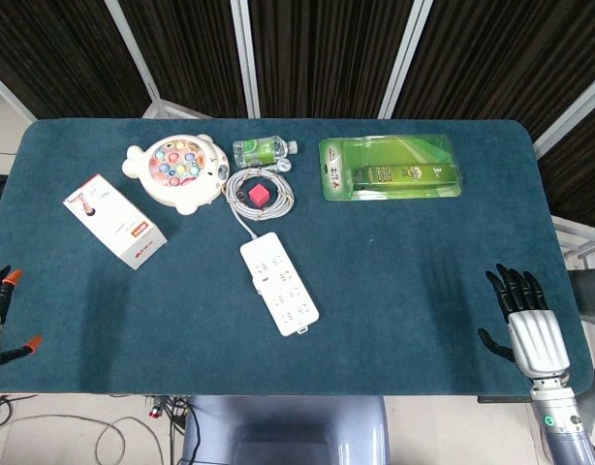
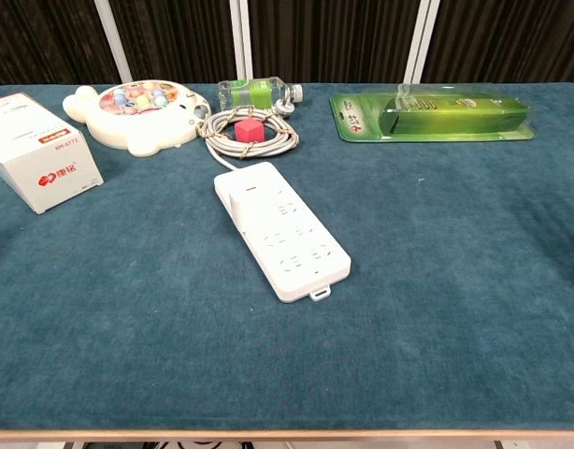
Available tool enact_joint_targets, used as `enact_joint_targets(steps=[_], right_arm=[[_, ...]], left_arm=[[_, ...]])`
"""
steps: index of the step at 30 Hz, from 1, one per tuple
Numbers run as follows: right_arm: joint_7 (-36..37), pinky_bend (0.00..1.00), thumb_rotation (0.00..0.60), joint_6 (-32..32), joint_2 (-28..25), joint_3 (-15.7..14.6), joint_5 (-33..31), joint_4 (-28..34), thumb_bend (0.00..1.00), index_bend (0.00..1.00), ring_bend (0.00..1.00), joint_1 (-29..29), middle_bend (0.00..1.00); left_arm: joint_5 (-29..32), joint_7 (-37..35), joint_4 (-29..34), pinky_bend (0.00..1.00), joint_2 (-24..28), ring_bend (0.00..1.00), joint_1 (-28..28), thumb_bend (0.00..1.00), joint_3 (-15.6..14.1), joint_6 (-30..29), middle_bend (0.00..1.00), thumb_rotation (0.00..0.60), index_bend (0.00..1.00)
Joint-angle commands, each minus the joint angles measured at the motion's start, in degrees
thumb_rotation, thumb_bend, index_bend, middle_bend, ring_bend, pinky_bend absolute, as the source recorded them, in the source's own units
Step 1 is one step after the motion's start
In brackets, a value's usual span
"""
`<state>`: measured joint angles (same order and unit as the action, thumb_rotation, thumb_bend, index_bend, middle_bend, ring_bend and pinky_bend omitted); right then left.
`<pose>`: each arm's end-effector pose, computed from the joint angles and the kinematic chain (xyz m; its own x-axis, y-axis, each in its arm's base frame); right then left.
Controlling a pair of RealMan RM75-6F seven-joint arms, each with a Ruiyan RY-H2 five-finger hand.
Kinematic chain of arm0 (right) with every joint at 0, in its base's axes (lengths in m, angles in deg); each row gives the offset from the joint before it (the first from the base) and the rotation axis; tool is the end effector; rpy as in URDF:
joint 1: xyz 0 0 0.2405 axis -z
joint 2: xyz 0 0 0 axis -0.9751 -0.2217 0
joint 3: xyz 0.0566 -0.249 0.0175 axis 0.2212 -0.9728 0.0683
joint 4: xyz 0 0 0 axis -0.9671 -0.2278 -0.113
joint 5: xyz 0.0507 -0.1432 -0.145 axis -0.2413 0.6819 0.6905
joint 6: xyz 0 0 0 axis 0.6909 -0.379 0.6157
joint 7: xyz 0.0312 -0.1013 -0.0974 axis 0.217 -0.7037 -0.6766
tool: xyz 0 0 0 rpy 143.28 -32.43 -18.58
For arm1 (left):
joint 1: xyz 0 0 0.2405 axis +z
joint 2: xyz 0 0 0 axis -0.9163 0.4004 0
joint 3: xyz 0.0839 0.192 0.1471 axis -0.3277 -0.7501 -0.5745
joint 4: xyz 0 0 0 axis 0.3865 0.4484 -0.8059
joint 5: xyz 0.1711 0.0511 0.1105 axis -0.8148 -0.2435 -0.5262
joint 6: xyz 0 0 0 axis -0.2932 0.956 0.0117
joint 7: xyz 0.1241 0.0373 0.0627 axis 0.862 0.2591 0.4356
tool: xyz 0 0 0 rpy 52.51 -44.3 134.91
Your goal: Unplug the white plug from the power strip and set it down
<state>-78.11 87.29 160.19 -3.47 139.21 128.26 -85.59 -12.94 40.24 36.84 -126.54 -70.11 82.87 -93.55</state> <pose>-0.3139 -0.2028 0.1182 0.4012 0.0287 0.9155 -0.9077 -0.1214 0.4016 -0.3493 0.1768 0.1482 0.5056 -0.0409 0.8618 0.8626 0.0396 -0.5043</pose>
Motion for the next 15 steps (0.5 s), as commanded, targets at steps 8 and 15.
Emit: enact_joint_targets(steps=[8, 15], right_arm=[[-0.1, 0.0, 0.6, -0.1, 0.1, -0.3, 0.4, 0.1, 0.32, 0.0, 0.0, -0.1, 0.0], [-1.0, 0.0, 0.6, -0.1, 0.3, -0.7, 1.9, 0.3, 0.32, 0.0, 0.0, -0.5, 0.0]], left_arm=[[-0.4, 0.0, 0.0, 0.0, -0.1, 0.01, -0.1, 0.01, -0.1, 0.1, 0.0, 0.6, 0.01], [-1.1, 1.4, 1.2, 0.0, -0.2, 0.01, -1.1, 0.01, 0.3, 0.4, 0.0, 0.6, 0.01]])
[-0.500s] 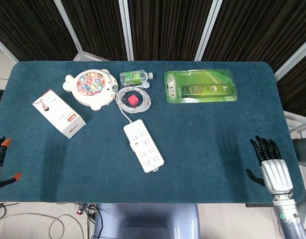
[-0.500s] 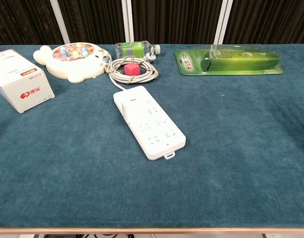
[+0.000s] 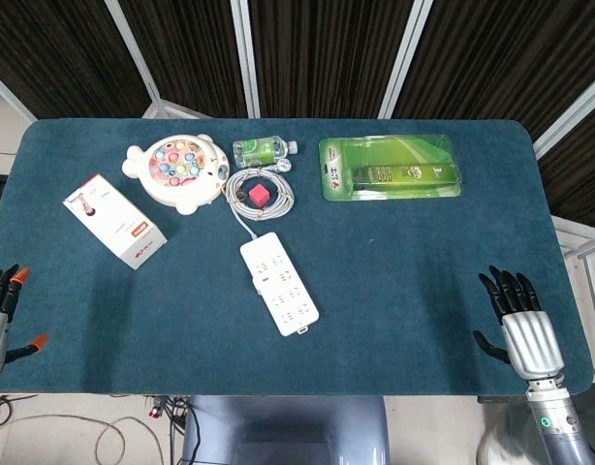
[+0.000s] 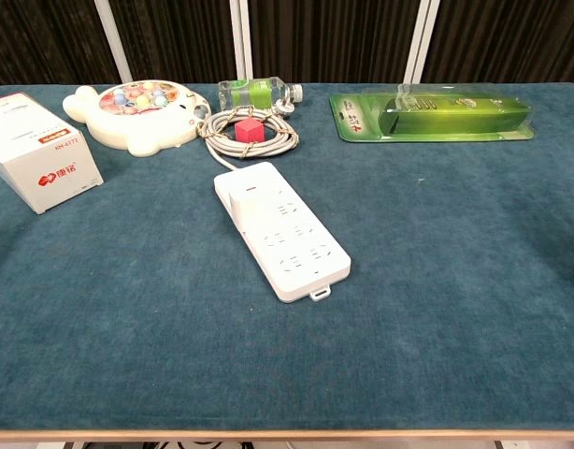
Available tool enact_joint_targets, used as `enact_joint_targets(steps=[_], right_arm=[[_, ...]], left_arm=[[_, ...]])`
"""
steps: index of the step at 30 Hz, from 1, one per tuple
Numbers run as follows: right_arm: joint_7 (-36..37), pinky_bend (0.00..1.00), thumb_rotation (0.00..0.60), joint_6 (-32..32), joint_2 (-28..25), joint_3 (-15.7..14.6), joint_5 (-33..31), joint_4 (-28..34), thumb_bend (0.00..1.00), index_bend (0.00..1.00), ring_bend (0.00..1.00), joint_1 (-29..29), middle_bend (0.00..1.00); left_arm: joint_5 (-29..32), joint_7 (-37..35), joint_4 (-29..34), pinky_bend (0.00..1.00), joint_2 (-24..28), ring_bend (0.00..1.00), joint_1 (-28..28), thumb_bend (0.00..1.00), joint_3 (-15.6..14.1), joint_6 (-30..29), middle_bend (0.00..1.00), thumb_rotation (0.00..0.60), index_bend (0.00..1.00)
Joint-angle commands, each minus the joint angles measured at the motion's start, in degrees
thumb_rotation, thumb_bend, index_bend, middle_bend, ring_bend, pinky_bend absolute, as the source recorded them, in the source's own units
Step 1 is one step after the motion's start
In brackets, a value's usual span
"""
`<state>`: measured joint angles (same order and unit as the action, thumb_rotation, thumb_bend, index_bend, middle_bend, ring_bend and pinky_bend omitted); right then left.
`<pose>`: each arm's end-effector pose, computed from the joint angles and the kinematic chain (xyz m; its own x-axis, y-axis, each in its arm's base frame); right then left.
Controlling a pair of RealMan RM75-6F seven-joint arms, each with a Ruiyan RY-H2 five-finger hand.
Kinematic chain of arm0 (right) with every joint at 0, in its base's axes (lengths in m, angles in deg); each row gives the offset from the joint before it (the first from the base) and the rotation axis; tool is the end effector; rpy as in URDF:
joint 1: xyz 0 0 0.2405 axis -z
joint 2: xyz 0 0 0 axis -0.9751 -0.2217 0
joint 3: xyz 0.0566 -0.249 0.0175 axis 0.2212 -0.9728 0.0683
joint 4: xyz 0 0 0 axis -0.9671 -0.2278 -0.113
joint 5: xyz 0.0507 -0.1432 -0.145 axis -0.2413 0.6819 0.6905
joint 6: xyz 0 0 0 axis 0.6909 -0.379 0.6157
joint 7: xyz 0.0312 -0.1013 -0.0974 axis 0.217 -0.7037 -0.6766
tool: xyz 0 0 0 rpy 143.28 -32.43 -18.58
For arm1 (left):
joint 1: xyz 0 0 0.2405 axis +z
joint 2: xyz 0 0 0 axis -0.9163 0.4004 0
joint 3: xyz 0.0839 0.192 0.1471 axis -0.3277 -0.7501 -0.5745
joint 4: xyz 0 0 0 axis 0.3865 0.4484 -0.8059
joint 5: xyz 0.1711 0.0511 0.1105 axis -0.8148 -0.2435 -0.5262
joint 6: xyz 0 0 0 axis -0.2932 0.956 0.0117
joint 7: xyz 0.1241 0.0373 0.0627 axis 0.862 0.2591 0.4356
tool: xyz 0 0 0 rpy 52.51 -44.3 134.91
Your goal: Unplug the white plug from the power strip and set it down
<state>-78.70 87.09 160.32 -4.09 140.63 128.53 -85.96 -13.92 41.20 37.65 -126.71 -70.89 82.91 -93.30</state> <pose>-0.3092 -0.2020 0.1134 0.4080 0.0174 0.9128 -0.9010 -0.1534 0.4057 -0.3422 0.1816 0.1438 0.5054 -0.0430 0.8618 0.8628 0.0103 -0.5055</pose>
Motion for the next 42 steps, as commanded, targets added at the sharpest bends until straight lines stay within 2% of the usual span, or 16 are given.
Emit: enact_joint_targets(steps=[1, 8, 10, 14, 17, 21, 31, 42], right_arm=[[-0.6, 0.0, 0.6, 0.1, 0.2, -0.2, 0.8, 0.0, 0.32, 0.0, 0.0, -0.3, 0.0], [-2.5, 0.0, 0.6, -1.9, 1.0, -1.2, 5.4, 1.7, 0.33, 0.0, 0.0, -3.3, 0.0], [-4.0, 0.01, 0.6, -2.3, 1.2, -1.5, 7.1, 2.9, 0.38, 0.0, 0.0, -4.3, 0.0], [-9.0, 0.03, 0.6, -5.0, 2.0, -2.3, 10.6, 6.8, 0.6, 0.0, 0.0, -6.7, 0.02], [-13.6, 0.03, 0.6, -8.8, 3.0, -3.0, 11.7, 10.1, 0.72, 0.0, 0.01, -8.4, 0.03], [-19.4, 0.04, 0.6, -14.4, 5.9, -3.6, 11.9, 13.0, 0.81, 0.0, 0.01, -10.7, 0.04], [-27.7, 0.04, 0.6, -23.4, 13.7, -2.3, 7.3, 14.0, 0.84, 0.0, 0.01, -14.2, 0.05], [-31.7, 0.06, 0.6, -28.1, 19.2, 0.3, 1.6, 12.5, 0.84, 0.0, 0.02, -17.1, 0.05]], left_arm=[[0.0, 0.6, 0.6, 0.0, -0.1, 0.01, -0.4, 0.01, 0.3, 0.2, 0.0, 0.6, 0.01], [0.1, 3.0, 5.1, 0.0, 1.7, 0.01, -3.7, 0.01, 2.3, 3.2, 0.01, 0.6, 0.02], [0.2, 4.0, 7.1, 0.0, 2.7, 0.01, -5.1, 0.01, 3.0, 4.5, 0.01, 0.6, 0.03], [1.0, 6.6, 12.7, 0.0, 4.7, 0.01, -8.7, 0.01, 5.0, 8.5, 0.01, 0.6, 0.03], [1.9, 9.1, 16.8, 0.0, 5.7, 0.01, -11.6, 0.01, 6.7, 11.7, 0.02, 0.6, 0.04], [3.9, 13.5, 21.0, 0.0, 5.9, 0.01, -15.9, 0.01, 8.6, 16.6, 0.02, 0.6, 0.05], [9.8, 22.3, 25.3, 0.0, 3.3, 0.01, -23.9, 0.01, 11.5, 24.5, 0.03, 0.6, 0.06], [16.5, 29.3, 25.9, 0.0, -0.6, 0.01, -31.1, 0.01, 12.4, 30.0, 0.04, 0.6, 0.07]])
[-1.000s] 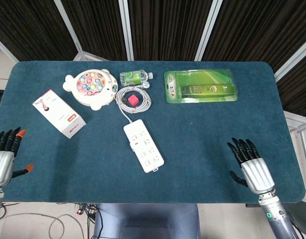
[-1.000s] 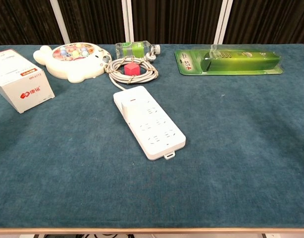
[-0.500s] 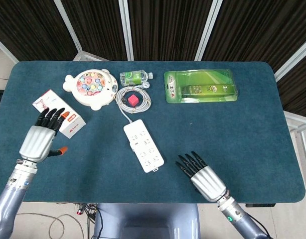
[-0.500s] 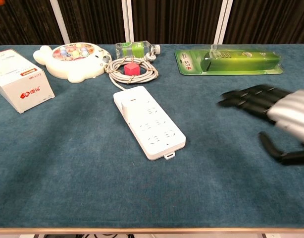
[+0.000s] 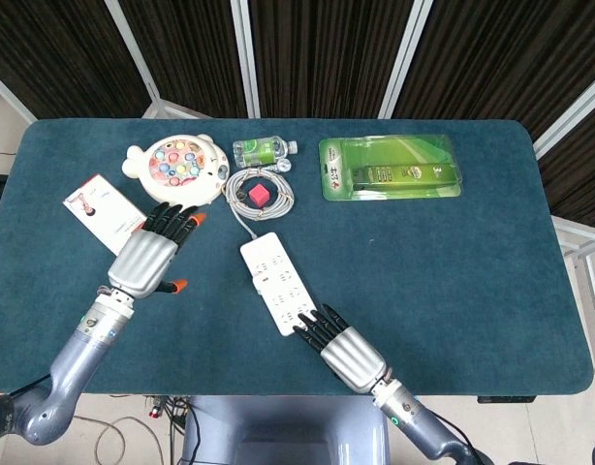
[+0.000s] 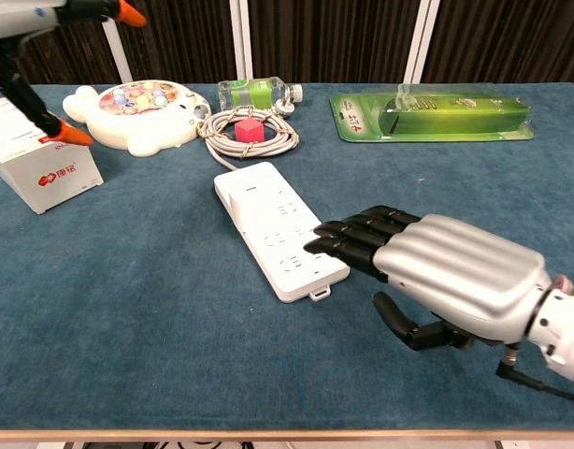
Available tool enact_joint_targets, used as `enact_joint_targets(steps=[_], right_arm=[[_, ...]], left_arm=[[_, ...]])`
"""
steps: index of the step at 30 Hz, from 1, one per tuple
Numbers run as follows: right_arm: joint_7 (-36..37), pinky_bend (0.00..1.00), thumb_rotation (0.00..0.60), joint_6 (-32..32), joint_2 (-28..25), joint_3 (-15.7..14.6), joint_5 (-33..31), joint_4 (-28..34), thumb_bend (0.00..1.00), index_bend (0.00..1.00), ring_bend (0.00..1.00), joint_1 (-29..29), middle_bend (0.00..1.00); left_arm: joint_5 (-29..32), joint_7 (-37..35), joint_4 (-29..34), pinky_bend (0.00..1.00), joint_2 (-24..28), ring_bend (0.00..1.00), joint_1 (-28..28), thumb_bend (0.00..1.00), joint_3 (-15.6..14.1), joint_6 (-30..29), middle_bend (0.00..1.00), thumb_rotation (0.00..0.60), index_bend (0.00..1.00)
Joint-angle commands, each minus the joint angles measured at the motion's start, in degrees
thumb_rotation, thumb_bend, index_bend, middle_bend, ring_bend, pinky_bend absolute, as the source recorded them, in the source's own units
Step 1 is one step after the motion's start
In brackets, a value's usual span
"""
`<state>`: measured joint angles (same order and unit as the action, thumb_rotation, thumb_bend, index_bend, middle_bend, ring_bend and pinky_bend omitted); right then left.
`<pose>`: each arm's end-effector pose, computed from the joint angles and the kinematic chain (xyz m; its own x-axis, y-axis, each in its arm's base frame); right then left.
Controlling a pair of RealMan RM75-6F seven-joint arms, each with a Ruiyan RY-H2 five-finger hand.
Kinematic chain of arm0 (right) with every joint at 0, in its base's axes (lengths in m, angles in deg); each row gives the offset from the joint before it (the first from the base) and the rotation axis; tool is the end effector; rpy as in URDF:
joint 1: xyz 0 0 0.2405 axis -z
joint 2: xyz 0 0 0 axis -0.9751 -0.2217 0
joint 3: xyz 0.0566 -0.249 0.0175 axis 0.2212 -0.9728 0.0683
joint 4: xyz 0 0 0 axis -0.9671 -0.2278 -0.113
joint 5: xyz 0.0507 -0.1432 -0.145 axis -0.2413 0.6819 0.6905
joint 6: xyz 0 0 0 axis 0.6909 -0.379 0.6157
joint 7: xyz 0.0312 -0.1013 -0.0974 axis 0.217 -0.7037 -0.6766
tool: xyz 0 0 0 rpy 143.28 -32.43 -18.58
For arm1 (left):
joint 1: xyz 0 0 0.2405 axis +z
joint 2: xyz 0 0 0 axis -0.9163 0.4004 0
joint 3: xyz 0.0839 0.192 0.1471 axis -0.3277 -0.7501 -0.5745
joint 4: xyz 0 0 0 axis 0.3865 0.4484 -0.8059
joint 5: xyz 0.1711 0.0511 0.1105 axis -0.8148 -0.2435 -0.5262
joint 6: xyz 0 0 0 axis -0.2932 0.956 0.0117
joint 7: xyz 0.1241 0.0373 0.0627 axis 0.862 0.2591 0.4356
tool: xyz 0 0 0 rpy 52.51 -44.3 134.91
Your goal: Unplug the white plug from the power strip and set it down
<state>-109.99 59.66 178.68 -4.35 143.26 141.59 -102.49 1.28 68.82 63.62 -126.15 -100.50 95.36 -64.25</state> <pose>-0.1394 -0.2118 -0.0509 0.5750 -0.1703 0.8002 -0.6689 -0.6611 0.3399 -0.1337 0.3173 0.0796 0.5317 0.0735 0.8438 0.7826 -0.4236 -0.4562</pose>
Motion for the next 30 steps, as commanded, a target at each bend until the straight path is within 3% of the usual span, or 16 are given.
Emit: enact_joint_targets(steps=[1, 16, 30], right_arm=[[-0.6, 0.06, 0.6, -0.9, 1.1, 0.7, -1.4, -0.8, 0.84, 0.0, 0.02, -0.7, 0.05], [-1.7, 0.06, 0.6, -4.2, 5.9, 1.5, -7.1, -5.4, 0.84, 0.0, 0.02, -3.5, 0.05], [0.7, 0.07, 0.6, -4.4, 7.9, 1.5, -8.2, -8.5, 0.84, 0.04, 0.06, -5.3, 0.09]], left_arm=[[1.7, 2.2, -0.1, 0.0, -1.5, 0.01, -1.8, 0.01, -0.1, 1.1, 0.04, 0.6, 0.07], [8.3, 8.1, -3.9, 0.0, -7.6, 0.02, -7.0, 0.01, -2.4, 2.6, 0.07, 0.6, 0.09], [10.8, 9.6, -6.9, 0.0, -12.2, 0.02, -10.2, 0.03, -4.1, 3.3, 0.1, 0.6, 0.11]])
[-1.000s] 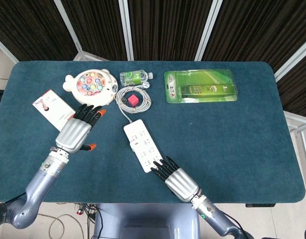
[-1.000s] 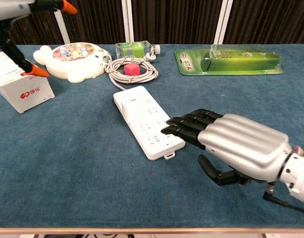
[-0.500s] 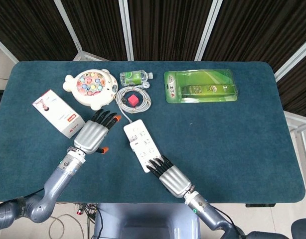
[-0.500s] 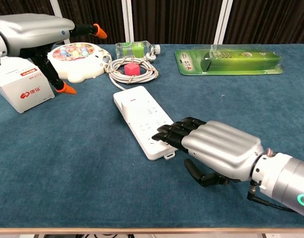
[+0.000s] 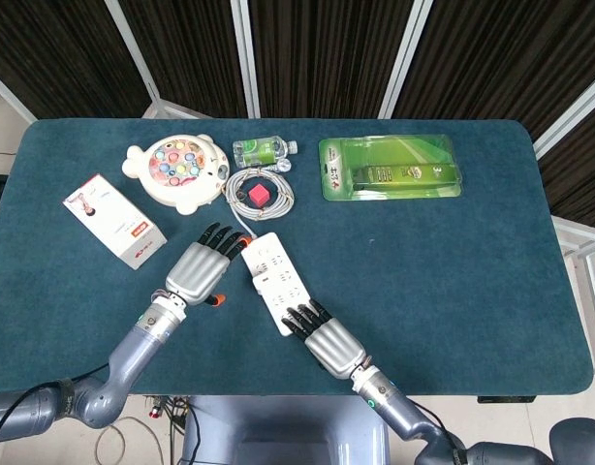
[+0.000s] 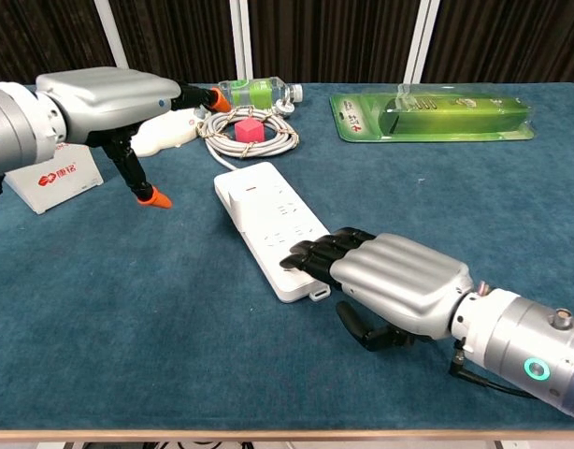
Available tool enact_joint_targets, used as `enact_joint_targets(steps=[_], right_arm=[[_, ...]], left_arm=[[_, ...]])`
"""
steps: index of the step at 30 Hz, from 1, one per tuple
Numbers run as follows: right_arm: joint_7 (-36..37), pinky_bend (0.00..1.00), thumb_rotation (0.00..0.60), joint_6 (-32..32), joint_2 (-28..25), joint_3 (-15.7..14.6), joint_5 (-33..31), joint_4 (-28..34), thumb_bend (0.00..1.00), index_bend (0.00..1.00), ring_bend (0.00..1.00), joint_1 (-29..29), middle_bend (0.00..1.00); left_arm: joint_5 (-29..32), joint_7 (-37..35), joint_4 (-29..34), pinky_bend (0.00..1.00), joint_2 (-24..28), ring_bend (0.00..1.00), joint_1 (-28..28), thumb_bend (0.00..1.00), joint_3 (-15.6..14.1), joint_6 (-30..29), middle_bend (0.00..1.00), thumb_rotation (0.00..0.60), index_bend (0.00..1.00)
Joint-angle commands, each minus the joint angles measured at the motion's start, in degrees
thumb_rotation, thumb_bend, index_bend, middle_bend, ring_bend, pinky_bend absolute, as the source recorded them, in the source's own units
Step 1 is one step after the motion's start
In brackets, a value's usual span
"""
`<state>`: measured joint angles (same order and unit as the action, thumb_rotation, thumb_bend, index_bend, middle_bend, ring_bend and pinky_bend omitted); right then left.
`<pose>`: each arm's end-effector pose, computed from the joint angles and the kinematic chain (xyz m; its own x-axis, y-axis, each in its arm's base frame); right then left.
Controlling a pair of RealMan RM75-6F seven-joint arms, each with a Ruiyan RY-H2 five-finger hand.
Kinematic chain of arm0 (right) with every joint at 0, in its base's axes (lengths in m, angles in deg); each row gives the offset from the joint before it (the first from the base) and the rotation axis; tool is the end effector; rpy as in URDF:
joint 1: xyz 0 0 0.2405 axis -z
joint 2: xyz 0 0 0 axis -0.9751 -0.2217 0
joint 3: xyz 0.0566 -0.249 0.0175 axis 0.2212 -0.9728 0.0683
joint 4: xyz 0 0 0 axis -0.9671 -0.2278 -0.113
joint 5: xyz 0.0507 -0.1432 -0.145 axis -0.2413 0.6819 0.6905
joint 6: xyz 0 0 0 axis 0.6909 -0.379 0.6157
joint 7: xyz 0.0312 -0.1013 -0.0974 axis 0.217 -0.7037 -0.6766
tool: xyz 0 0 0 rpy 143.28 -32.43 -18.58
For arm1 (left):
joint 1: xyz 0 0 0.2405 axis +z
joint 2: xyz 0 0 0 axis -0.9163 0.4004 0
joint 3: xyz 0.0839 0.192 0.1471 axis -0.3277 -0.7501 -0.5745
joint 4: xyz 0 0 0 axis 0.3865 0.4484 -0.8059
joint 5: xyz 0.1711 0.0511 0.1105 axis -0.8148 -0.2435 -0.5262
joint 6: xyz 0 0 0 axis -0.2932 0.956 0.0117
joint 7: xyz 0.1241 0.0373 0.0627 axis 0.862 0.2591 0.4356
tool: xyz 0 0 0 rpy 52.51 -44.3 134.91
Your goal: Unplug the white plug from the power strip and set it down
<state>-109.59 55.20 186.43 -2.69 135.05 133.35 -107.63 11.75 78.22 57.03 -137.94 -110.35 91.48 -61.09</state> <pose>-0.1322 -0.2334 -0.0930 0.5827 -0.2514 0.7728 -0.6987 -0.6406 0.3184 -0.1066 0.3254 0.0046 0.6086 0.1706 0.7749 0.7332 -0.4943 -0.4670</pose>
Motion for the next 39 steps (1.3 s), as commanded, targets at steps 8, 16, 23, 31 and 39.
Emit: enact_joint_targets(steps=[8, 16, 23, 31, 39], right_arm=[[1.3, 0.07, 0.6, 0.3, 0.6, -1.2, 0.0, -1.3, 0.84, 0.04, 0.06, -0.6, 0.1], [1.5, 0.07, 0.6, 1.1, 0.4, -2.1, -0.3, -1.3, 0.84, 0.05, 0.06, -0.8, 0.1], [1.5, 0.07, 0.6, 1.9, 0.1, -2.6, -0.8, -1.2, 0.84, 0.05, 0.06, -0.7, 0.1], [1.8, 0.07, 0.6, 2.3, -0.1, -3.0, -1.3, -1.5, 0.84, 0.05, 0.06, -0.8, 0.1], [1.9, 0.07, 0.6, 2.5, -0.2, -3.2, -1.7, -1.6, 0.84, 0.06, 0.06, -1.1, 0.11]], left_arm=[[2.4, 2.3, -3.0, 0.0, -3.6, 0.03, -3.2, 0.05, -0.8, 1.1, 0.16, 0.6, 0.15], [5.8, 4.2, -6.6, 0.01, -7.7, 0.04, -6.7, 0.1, -0.9, 2.2, 0.22, 0.6, 0.19], [7.6, 4.9, -10.2, 0.01, -10.0, 0.05, -8.9, 0.12, -1.2, 2.7, 0.29, 0.6, 0.24], [8.4, 3.7, -13.1, 0.02, -12.1, 0.06, -10.0, 0.16, -2.3, 3.6, 0.32, 0.6, 0.34], [7.7, 1.8, -14.5, 0.02, -13.1, 0.06, -10.6, 0.18, -2.5, 3.3, 0.31, 0.6, 0.35]])
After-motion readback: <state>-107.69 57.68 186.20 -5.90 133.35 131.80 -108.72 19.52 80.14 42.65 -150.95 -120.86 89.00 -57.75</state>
